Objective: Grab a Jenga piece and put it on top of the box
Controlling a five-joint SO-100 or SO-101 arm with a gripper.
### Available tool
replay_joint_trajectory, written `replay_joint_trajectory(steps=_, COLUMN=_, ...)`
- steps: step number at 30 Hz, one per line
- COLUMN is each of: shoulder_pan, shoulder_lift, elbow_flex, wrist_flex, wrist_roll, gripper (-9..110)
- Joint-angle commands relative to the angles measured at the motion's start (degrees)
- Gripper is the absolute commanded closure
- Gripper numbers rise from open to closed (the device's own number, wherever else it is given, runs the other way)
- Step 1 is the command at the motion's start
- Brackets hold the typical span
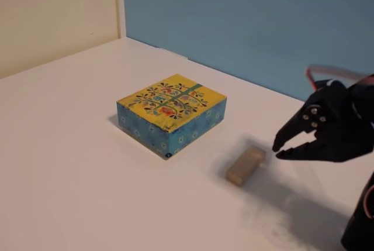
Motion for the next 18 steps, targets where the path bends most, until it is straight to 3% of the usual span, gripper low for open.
replay_joint_trajectory(steps=1, shoulder_pan=-0.4, shoulder_lift=-3.1, elbow_flex=-2.9, wrist_flex=-1.1, wrist_roll=1.3, gripper=102)
replay_joint_trajectory(steps=18, shoulder_pan=-2.0, shoulder_lift=-25.6, elbow_flex=-14.9, wrist_flex=-3.9, wrist_roll=4.0, gripper=102)
